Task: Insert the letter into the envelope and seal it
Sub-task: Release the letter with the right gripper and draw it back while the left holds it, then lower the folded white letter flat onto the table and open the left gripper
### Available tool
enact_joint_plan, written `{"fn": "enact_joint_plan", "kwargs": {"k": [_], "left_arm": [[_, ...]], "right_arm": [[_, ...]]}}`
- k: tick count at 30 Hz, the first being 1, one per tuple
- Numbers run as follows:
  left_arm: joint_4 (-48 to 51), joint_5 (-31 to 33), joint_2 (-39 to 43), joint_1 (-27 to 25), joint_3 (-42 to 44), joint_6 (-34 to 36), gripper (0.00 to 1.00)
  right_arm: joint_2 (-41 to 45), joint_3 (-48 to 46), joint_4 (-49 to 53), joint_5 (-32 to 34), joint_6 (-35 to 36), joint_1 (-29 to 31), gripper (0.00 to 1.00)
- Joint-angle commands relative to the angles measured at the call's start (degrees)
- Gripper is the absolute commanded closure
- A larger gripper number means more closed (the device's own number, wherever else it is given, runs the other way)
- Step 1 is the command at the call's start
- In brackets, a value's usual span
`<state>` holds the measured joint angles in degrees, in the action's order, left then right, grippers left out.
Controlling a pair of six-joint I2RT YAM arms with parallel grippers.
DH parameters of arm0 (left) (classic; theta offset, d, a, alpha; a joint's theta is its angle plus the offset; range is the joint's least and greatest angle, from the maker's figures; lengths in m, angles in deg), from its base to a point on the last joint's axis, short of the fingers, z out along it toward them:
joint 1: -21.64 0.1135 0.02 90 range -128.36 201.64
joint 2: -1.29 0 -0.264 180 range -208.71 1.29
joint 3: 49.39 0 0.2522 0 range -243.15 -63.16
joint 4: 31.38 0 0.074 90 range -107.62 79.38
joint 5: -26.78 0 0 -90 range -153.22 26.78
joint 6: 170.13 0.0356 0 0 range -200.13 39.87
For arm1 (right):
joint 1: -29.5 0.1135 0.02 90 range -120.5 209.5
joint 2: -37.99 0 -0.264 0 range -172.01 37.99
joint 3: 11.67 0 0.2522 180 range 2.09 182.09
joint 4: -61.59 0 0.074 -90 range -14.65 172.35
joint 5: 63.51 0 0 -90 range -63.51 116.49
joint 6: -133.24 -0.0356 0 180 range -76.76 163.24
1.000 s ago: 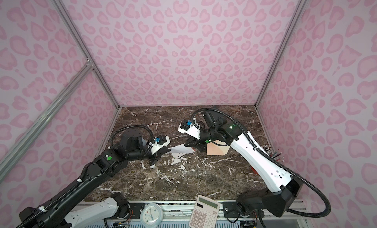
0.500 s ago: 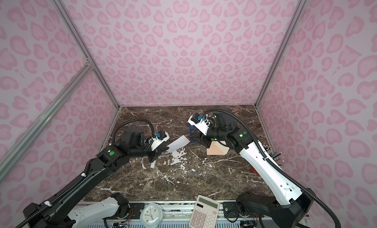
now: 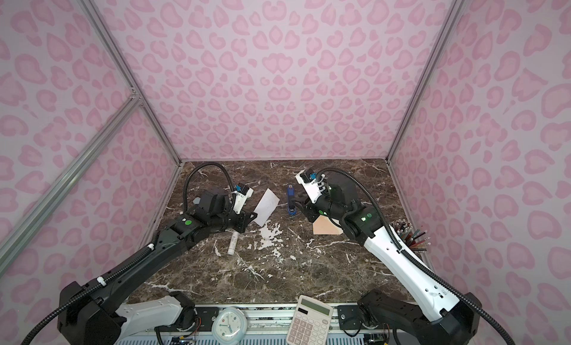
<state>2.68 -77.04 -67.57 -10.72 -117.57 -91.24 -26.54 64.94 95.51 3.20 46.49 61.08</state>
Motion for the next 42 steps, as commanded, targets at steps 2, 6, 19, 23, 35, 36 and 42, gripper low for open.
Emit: {"fn": "enact_joint_plan", "kwargs": {"k": [2, 6, 19, 23, 35, 36, 42], "left_arm": [[-8.3, 6.8, -1.5, 0.8, 2.1, -10.4, 0.97], [-12.8, 7.1, -4.5, 2.7, 4.2, -15.7, 0.97], [-25.2, -3.1, -19.5, 9.4, 5.0, -28.1, 0.97], [-27.9, -6.1, -22.0, 10.6, 5.8, -30.1, 0.97], [-24.1, -8.2, -27.4, 12.4, 5.9, -29.6, 0.85], [-23.9, -8.1, -27.5, 12.4, 6.1, -29.6, 0.83], [-21.9, -6.6, -27.8, 12.8, 6.3, -29.0, 0.71]], "right_arm": [[0.9, -3.4, -6.7, 4.1, -3.4, 0.4, 0.66], [0.7, -5.5, -8.4, 6.0, -4.3, 1.5, 0.66], [-1.8, -8.4, -11.5, 8.1, -6.4, 3.6, 0.64], [-2.6, -8.3, -11.3, 8.3, -6.0, 3.6, 0.64], [-4.5, -6.8, -8.7, 8.9, -5.1, 3.6, 0.63], [-4.6, -6.7, -8.3, 9.2, -5.0, 3.6, 0.63], [-4.6, -6.3, -6.7, 10.0, -4.2, 3.5, 0.63]]}}
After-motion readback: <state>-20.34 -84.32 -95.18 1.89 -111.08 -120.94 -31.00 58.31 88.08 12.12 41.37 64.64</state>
